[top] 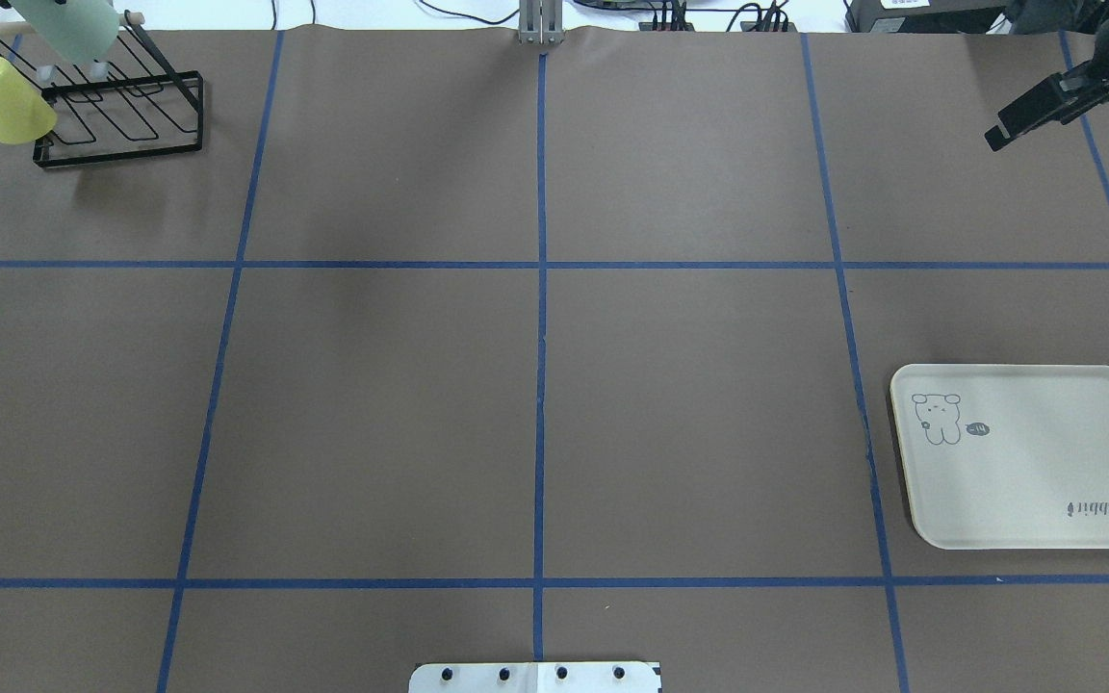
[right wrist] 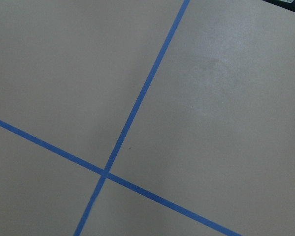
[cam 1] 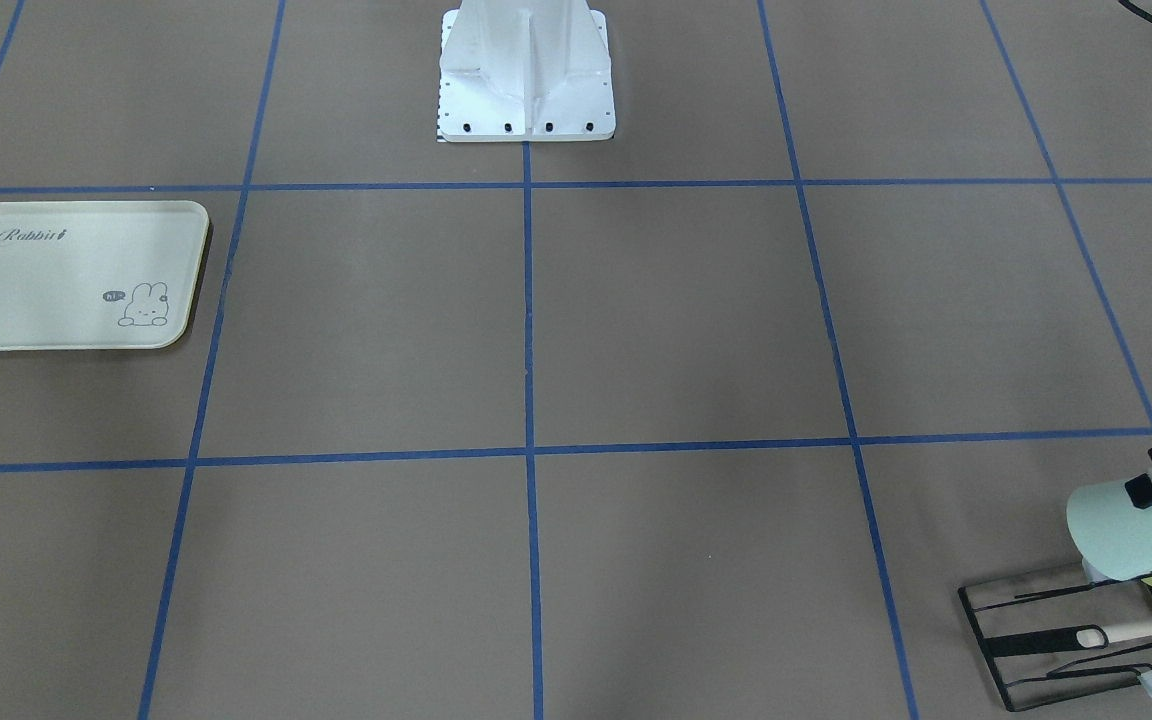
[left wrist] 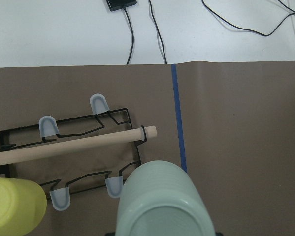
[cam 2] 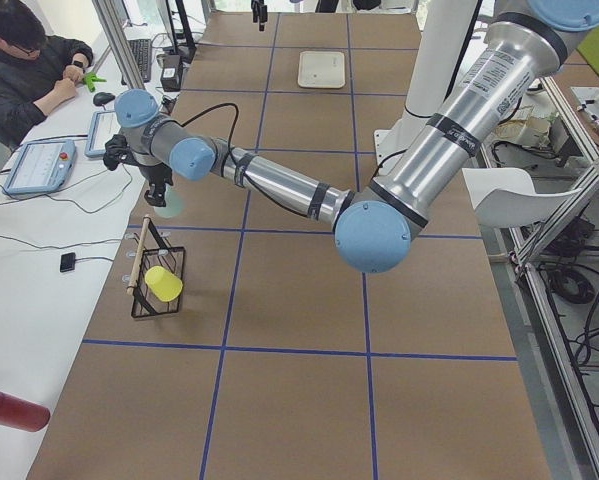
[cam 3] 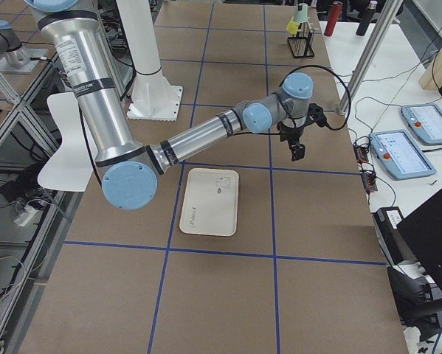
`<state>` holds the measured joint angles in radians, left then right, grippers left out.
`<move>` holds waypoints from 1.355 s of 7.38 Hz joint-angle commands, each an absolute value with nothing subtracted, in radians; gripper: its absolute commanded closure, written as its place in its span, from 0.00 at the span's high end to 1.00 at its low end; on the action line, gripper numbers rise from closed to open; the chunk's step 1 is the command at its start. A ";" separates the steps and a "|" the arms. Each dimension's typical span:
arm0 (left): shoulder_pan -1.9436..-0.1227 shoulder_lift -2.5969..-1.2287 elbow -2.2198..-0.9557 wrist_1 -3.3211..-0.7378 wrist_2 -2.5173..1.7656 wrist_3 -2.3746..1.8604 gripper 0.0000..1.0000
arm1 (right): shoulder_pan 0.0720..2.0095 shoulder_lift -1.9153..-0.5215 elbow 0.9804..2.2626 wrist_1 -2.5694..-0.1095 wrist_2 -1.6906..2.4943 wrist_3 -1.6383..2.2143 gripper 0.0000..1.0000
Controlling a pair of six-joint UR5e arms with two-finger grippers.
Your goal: Left arm grabs green cup and hands to right arm on tray
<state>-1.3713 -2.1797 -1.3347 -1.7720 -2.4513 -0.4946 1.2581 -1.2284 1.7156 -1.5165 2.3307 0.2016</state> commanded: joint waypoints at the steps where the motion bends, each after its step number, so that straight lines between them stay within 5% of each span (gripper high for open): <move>1: -1.365 -2.178 -1.376 -1.801 -2.457 -0.634 0.00 | 1.214 -1.212 1.712 -1.392 2.332 0.389 1.00; 10: -1.278 -2.129 -1.451 -2.579 -2.629 -1.701 0.00 | 1.108 -1.167 1.718 -0.731 2.362 1.284 1.00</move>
<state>-1.3038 -2.1314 -1.4361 -2.4622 -2.6211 -1.5438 1.1137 -1.1757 1.7160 -0.8211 2.3490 1.1651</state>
